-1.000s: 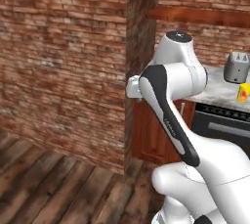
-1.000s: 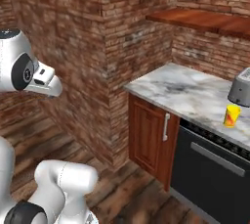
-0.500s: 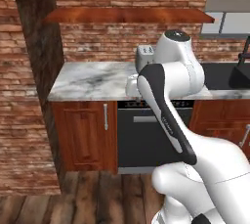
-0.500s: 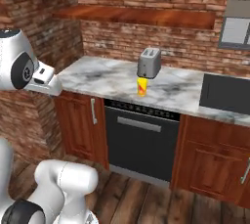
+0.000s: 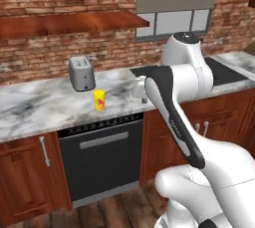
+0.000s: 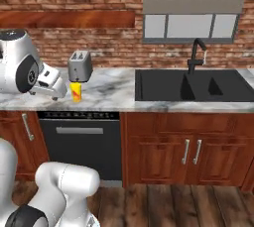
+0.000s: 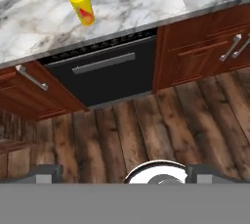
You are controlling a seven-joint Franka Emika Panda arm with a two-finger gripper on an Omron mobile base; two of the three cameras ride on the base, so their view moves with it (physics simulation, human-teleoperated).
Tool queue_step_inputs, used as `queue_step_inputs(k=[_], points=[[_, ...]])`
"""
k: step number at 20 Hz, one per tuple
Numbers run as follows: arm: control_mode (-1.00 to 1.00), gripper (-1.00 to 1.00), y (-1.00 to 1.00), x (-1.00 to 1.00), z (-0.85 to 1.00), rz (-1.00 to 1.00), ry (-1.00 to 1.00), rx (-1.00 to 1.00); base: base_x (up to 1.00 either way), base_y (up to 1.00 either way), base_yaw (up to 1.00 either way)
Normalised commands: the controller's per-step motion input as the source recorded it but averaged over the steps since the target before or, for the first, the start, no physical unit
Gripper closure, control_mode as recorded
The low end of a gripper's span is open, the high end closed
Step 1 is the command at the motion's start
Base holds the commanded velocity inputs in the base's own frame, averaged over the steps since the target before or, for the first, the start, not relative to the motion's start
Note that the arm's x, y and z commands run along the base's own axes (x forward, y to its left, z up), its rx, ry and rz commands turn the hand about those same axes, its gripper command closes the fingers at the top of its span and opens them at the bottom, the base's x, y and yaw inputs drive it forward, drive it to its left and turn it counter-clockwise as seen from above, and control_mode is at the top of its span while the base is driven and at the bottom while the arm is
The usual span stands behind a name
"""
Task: Place the pitcher and cup on the dining counter for serving.
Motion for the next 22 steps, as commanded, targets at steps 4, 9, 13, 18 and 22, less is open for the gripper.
queue_step_inputs(k=[4, 9, 13, 18, 22], points=[[1.0, -1.0, 0.0, 0.0, 0.0, 0.0, 0.0, 0.0, 0.94, 0.26, -0.03], [1.0, -1.0, 0.0, 0.0, 0.0, 0.0, 0.0, 0.0, 0.92, 0.22, 0.03], [1.0, -1.0, 0.0, 0.0, 0.0, 0.0, 0.0, 0.0, 0.52, 0.0, 0.19], [1.0, -1.0, 0.0, 0.0, 0.0, 0.0, 0.0, 0.0, 0.14, 0.26, 0.2], [1.0, -1.0, 0.0, 0.0, 0.0, 0.0, 0.0, 0.0, 0.0, 0.39, 0.16]])
